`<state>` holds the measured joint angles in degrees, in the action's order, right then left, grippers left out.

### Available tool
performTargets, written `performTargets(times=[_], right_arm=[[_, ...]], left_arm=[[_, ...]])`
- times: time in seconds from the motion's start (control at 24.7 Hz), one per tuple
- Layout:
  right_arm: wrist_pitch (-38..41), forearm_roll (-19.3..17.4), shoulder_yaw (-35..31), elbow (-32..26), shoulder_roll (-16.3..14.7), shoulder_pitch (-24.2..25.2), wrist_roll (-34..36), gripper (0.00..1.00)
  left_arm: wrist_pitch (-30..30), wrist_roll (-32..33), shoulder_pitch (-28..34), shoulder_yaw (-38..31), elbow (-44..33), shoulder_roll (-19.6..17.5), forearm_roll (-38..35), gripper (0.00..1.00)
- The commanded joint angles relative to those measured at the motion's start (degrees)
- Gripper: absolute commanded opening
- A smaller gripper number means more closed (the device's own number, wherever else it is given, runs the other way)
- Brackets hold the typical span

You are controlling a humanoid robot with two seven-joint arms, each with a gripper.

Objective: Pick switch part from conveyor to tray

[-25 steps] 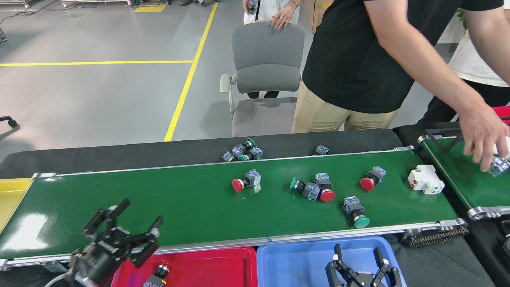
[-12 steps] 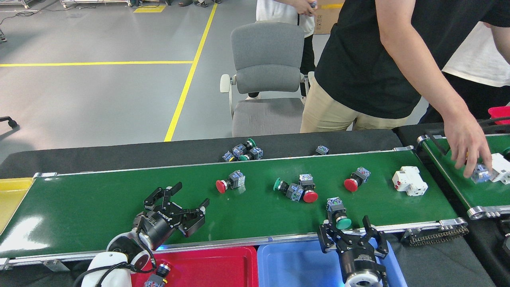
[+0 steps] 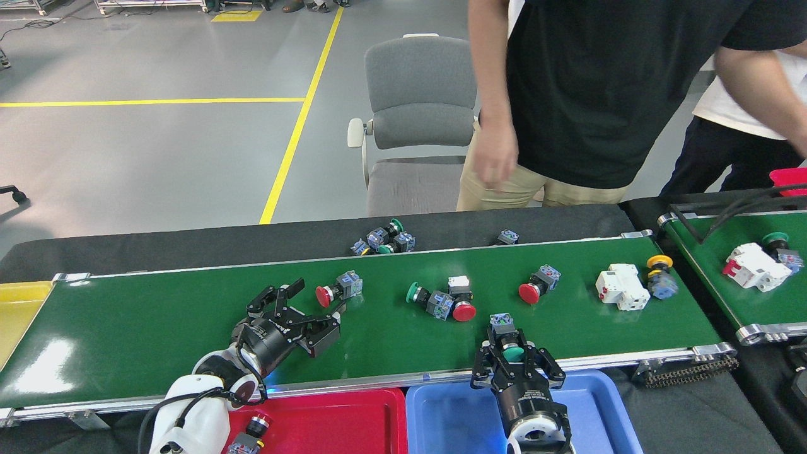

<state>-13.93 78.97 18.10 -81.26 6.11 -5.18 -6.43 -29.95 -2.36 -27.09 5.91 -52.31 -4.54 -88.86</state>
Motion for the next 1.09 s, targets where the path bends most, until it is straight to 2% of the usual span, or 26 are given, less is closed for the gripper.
performTargets(times=[0.0, 0.12, 0.16, 0.2, 0.24, 0.28, 0.32, 0.45, 0.49, 0.53, 0.65, 0.81, 0.93, 1.05], right_arm=[[2.86, -0.04, 2.64, -2.68, -0.13, -0.53, 0.46, 0.04], [16.39, 0.05, 9.94, -6.55, -1.98, 0.26, 1.42, 0.06], [20.61, 0.22, 12.05, -6.63, -1.98, 0.44, 2.13, 0.08], [24.74, 0.66, 14.86, -6.55, -1.89, 0.35, 2.92, 0.14], [27.29, 1.45, 17.06, -6.46, -1.89, 0.26, 3.18, 0.4], [29.14, 2.95, 19.61, -6.02, -1.45, 0.26, 3.27, 0.77], [29.49, 3.74, 21.28, -5.4, -1.01, 0.35, 3.36, 1.0], [29.66, 3.83, 21.98, -4.7, -0.92, 0.52, 3.36, 1.0], [29.4, 3.74, 21.63, -4.79, -0.92, 0.7, 3.36, 1.0], [29.23, 3.56, 20.75, -5.05, -0.83, 1.05, 3.36, 1.0], [28.44, 3.3, 13.46, -8.21, -0.92, 3.42, 3.62, 1.0], [21.23, 3.3, -2.89, -12.96, -0.57, 12.39, 6.7, 1.0], [10.59, 3.21, -11.68, -14.11, 0.22, 18.72, 11.62, 1.0], [4.88, 2.86, -14.58, -13.49, 0.05, 19.25, 12.59, 1.0]], left_arm=[[3.15, -0.45, -2.0, -0.02, 1.07, 0.14, -0.08, 1.0], [4.11, -0.63, -2.36, -0.1, 2.74, -0.03, -0.08, 0.96], [4.99, -0.81, -2.27, -0.02, 3.18, -0.03, -0.08, 0.92], [6.48, -0.89, -2.36, -0.02, 3.79, -0.03, -0.17, 0.86], [7.37, -0.98, -2.44, -0.02, 4.23, -0.03, -0.08, 0.81], [8.07, -1.07, -2.62, -0.02, 4.5, 0.06, -0.08, 0.75], [8.07, -1.07, -2.62, -0.02, 4.5, 0.06, -0.08, 0.66], [7.89, -1.16, -2.53, 1.13, 4.5, -0.21, -0.08, 0.36], [7.54, -1.16, -2.27, 1.57, 4.41, -0.56, 0.01, 0.21], [6.93, -1.16, -2.18, 1.57, 4.5, -0.73, 0.09, 0.11], [6.22, -1.16, -0.78, 1.3, 3.71, -1.09, 0.44, 0.04], [3.06, -1.33, 3.36, 1.13, -4.82, -2.05, 0.44, 0.02], [-3.97, -0.72, 12.58, 0.86, -17.47, -5.48, 0.62, 0.04], [-10.91, -0.72, 21.99, 0.77, -27.93, -7.15, 0.62, 0.08]])
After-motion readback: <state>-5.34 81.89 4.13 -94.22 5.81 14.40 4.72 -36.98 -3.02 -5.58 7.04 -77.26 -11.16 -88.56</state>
